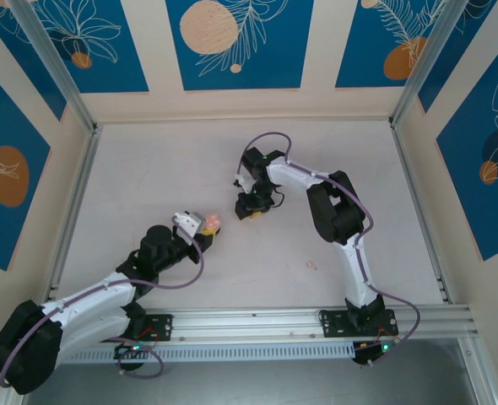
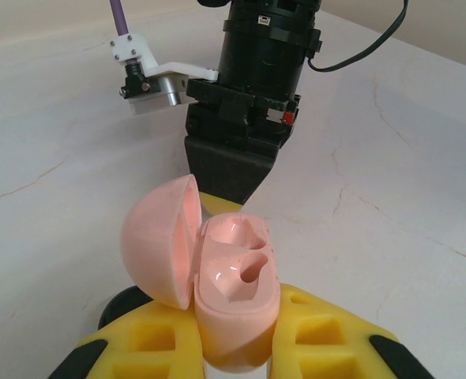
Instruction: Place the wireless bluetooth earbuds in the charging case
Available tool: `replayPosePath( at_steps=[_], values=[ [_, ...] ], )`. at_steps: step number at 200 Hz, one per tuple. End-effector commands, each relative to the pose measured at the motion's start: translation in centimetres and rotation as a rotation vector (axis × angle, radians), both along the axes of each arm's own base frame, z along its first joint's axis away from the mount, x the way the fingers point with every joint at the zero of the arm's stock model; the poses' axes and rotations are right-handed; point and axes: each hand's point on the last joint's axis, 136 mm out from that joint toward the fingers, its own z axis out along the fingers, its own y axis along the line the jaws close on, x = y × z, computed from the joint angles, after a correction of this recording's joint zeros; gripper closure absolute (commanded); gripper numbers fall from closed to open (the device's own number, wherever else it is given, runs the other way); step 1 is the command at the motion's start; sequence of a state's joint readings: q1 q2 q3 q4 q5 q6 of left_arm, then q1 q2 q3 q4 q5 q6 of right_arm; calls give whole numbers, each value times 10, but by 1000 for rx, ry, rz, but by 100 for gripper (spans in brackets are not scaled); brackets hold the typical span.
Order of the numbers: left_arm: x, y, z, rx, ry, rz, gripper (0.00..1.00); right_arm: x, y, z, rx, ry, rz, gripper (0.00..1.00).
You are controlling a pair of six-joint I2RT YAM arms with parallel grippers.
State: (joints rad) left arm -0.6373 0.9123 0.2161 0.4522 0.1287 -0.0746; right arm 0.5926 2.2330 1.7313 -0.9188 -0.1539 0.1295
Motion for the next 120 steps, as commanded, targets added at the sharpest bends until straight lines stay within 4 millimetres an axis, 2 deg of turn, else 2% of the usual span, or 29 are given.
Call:
replayPosePath(
  at_steps=[1,54,88,120],
  values=[
    [2,-2,9,-9,-28,-6,87,-21,-2,16,-17,51,-3,58],
    [2,-3,9,-12,-27,-12,87,-31,4,35,3,110,-60,58],
    [2,-1,10,-11,-30,-7,87,-17,-12,51,-104,57,-130,58],
    [1,-1,11,-11,-33,-7,87,-6,-20,51,-204,10,-128,58]
  ],
)
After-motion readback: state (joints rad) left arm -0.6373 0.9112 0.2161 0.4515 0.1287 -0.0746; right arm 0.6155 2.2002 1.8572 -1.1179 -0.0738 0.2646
